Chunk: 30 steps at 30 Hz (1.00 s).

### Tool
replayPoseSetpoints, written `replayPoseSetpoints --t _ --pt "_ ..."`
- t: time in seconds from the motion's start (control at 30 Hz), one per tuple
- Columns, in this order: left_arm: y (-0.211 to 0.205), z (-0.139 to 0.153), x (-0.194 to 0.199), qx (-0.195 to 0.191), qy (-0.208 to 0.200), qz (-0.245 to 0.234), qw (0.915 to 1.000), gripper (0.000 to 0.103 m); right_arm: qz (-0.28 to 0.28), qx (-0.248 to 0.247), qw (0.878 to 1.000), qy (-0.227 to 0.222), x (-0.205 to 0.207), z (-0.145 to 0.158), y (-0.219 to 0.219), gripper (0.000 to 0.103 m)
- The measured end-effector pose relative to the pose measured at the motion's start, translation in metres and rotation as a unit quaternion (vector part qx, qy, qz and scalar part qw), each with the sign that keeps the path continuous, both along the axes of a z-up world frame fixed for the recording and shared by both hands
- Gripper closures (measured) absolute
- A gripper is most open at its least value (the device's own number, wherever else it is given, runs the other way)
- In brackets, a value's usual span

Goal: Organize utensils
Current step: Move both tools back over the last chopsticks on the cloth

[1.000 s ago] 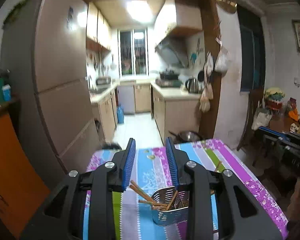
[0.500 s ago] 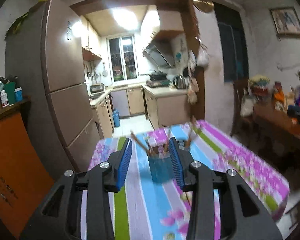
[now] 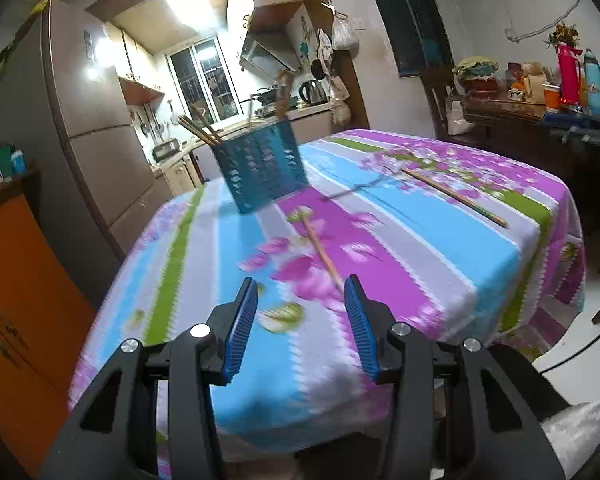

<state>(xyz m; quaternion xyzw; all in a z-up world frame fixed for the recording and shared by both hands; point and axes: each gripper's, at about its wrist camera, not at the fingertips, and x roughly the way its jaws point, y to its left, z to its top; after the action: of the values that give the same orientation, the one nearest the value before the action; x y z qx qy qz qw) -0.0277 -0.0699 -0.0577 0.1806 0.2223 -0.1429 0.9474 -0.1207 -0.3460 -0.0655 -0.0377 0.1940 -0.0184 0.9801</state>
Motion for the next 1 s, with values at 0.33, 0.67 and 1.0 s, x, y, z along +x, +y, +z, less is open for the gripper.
replayPoseSetpoints --t 0.33,0.67,1.0 --pt "-0.030 -0.047 0.004 -0.014 -0.007 0.023 0.9996 0.059 -0.006 -0.009 1.000 0.004 0.001 -0.053 0.035 0.062" --pt "-0.032 -0.057 0.016 -0.043 0.006 0.056 0.9975 0.059 0.000 -0.013 1.000 0.020 0.017 -0.071 0.043 0.072" --pt "-0.030 -0.059 0.019 -0.067 0.008 0.064 0.9956 0.059 -0.015 -0.013 0.999 0.043 0.035 -0.083 0.041 0.088"
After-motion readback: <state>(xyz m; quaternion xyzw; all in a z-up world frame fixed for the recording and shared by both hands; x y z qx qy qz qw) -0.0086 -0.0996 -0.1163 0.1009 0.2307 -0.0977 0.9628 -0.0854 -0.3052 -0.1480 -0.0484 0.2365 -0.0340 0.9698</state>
